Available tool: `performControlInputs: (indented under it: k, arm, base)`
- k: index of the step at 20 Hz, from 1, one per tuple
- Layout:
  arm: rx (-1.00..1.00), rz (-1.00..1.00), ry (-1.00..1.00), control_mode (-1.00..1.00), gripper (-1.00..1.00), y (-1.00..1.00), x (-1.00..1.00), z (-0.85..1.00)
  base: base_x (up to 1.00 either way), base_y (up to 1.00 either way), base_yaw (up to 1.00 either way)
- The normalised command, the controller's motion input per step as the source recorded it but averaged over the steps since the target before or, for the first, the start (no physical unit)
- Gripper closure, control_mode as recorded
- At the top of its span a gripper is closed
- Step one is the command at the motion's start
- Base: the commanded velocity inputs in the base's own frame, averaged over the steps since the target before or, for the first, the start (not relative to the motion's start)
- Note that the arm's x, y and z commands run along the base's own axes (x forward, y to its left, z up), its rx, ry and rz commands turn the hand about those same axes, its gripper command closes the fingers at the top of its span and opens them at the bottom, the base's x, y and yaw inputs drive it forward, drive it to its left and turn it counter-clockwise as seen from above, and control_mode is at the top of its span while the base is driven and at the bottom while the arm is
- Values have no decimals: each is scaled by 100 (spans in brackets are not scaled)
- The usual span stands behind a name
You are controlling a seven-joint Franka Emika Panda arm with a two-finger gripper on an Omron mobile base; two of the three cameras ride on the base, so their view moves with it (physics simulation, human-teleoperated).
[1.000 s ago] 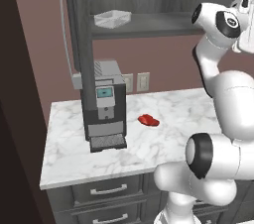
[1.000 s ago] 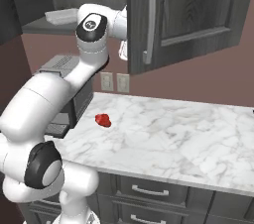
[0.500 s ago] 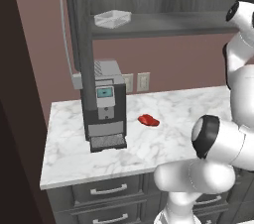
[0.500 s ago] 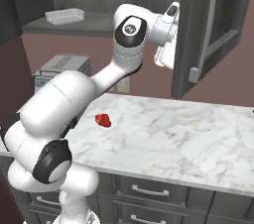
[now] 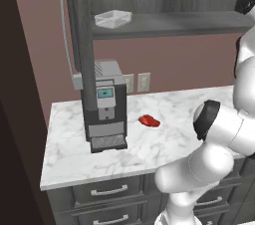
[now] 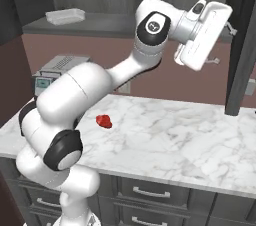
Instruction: Retrieve the tupperware from the cabinet, then place the raw meat into the tupperware to avoid contamination.
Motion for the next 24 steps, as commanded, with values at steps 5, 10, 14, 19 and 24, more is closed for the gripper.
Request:
performControlInputs:
  k: [5, 10, 14, 19, 24]
  arm:
    - [0, 3, 0, -100, -100, 39, -5, 0]
    - [3, 17, -4, -100, -100, 80, -7, 0]
    - [19, -3, -17, -100, -100, 85, -5, -2]
    - [30, -17, -28, -100, -100, 44, -14, 8]
    - [36, -24, -33, -100, -100, 16, -14, 15]
  base:
    - [0, 0, 0]
    - [0, 0, 0]
    - [0, 0, 0]
    - [0, 0, 0]
    - [0, 0, 0]
